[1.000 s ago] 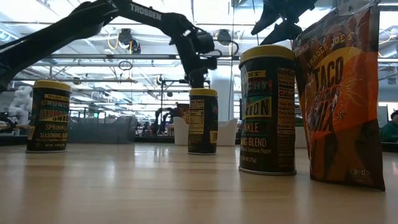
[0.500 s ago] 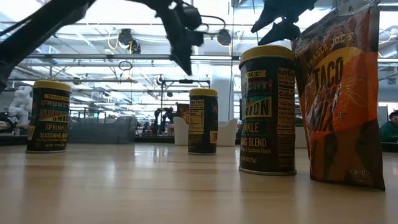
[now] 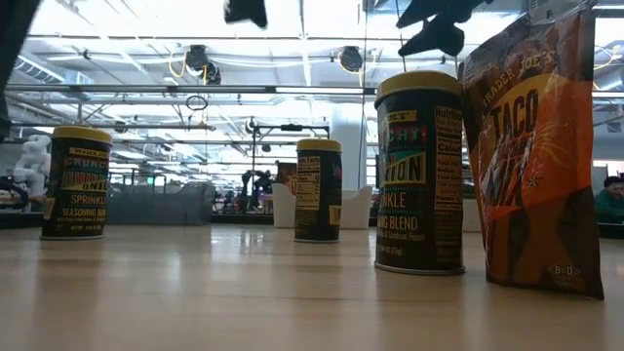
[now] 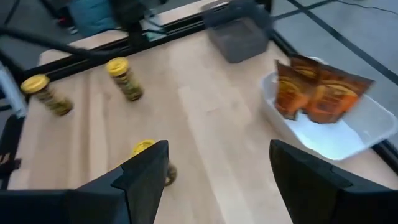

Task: Sort spices by type
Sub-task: Put the orange seasoning bag into the left white bin

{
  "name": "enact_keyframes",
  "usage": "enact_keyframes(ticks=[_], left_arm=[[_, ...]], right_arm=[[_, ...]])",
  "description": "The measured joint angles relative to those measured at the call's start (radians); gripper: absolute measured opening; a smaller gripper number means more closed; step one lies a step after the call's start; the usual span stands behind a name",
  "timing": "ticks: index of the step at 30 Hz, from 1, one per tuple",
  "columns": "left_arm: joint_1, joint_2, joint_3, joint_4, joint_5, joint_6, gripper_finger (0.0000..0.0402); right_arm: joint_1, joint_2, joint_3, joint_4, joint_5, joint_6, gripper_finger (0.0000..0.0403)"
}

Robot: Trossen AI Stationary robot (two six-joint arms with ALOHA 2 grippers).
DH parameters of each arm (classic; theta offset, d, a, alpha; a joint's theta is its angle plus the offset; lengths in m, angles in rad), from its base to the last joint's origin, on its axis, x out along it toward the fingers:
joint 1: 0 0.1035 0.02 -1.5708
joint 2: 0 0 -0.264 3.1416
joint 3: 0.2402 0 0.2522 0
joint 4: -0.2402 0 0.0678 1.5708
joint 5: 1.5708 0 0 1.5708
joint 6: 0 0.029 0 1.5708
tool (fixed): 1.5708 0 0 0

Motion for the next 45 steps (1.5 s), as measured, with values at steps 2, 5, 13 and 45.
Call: enact_keyframes(ticks=[2, 5, 13, 45], left_arm=[[-0.084, -0.062, -0.047, 0.002, -0.059, -0.085, 0.0022], [-0.221, -0.15, -0.124, 0.015, -0.146, -0.213, 0.0022], [-0.538, -0.284, -0.366, 0.083, -0.254, -0.477, 0.0022], [-0.969, -0.235, -0.703, 0.848, -0.422, -0.355, 0.0022]], right_arm=[[0.028, 0.0, 0.0, 0.01, 0.0, -0.013, 0.0263], [0.069, 0.001, 0.0, 0.056, 0.001, -0.021, 0.0263], [0.181, 0.062, 0.0, 0.225, 0.002, 0.017, 0.0263], [0.691, 0.192, 0.005, 0.294, 0.332, 0.589, 0.0263]])
